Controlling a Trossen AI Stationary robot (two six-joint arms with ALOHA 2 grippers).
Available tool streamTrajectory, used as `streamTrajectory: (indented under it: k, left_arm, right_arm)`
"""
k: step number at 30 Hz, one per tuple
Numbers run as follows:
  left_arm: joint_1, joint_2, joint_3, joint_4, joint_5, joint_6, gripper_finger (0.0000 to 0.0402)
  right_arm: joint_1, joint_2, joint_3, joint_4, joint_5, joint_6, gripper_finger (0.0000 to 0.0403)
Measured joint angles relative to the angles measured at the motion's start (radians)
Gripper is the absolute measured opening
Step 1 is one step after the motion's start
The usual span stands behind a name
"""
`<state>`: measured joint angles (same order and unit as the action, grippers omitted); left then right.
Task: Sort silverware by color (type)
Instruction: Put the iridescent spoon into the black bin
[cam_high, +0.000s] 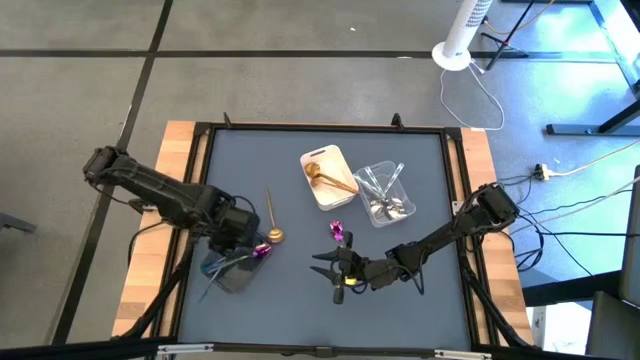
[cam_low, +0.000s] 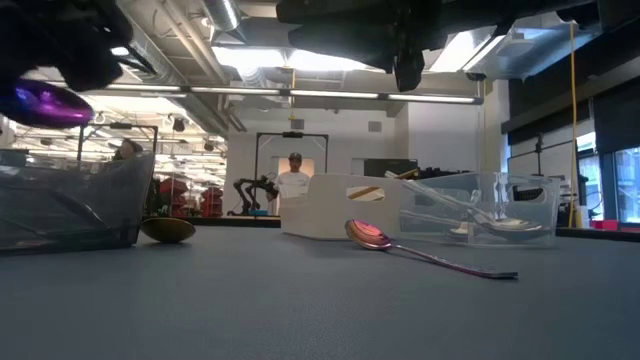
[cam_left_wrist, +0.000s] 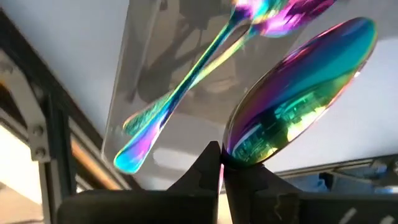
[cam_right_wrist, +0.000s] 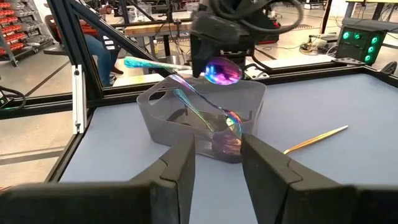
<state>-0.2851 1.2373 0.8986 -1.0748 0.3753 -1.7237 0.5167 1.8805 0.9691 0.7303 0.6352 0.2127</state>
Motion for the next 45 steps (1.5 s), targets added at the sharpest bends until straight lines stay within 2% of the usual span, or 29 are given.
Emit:
streamTrajectory:
  k: [4,11,19,30,45]
  left_arm:
    - [0.050,0.029,0.000,0.002,0.002,0.065,0.0004]
    - [0.068,0.158,0.000,0.005,0.163,0.224,0.0004]
    - [0.122,0.246,0.000,0.007,0.162,0.377,0.0005]
    - [0.172,0.262,0.000,0.014,0.140,0.512,0.0005]
    - [0.190,0.262,0.000,0.014,0.099,0.530,0.0100]
  right_arm:
    - [0.000,0.000,0.000,0.000,0.000,0.000,0.0120]
    - [0.000,0.000,0.000,-0.001,0.000,0.000,0.0120]
    - [0.000,0.000,0.000,0.000,0.000,0.000,0.0120]
    - [0.000,0.000,0.000,-0.002,0.000,0.000,0.0120]
    - [0.000,0.000,0.000,-0.043,0.000,0.000,0.0120]
